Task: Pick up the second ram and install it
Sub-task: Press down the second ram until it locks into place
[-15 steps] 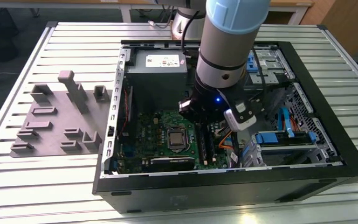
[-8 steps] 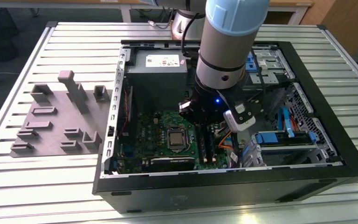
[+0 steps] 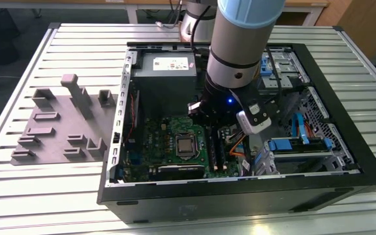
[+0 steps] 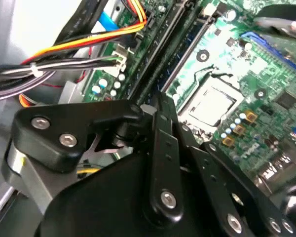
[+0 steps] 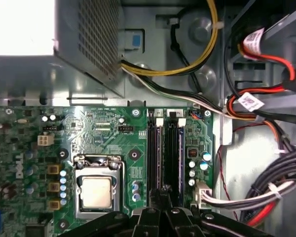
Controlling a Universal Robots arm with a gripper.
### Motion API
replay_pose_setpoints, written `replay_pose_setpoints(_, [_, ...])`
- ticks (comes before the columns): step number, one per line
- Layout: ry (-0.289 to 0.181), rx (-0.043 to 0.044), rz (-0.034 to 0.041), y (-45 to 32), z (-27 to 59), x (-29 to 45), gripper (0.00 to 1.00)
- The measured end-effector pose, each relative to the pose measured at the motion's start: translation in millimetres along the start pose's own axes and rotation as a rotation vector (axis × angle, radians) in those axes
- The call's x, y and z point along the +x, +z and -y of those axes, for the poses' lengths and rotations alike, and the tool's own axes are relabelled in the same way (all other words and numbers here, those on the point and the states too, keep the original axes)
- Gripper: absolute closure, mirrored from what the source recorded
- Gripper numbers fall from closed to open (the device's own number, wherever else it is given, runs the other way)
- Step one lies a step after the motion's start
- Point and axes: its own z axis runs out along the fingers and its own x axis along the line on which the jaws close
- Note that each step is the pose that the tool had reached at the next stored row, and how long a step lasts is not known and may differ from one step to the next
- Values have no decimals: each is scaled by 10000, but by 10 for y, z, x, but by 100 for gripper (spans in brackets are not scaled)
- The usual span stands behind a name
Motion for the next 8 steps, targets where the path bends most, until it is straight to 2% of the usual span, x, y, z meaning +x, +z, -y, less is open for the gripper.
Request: replay_pose_setpoints(8, [-1, 4, -1, -9, 1, 0, 89])
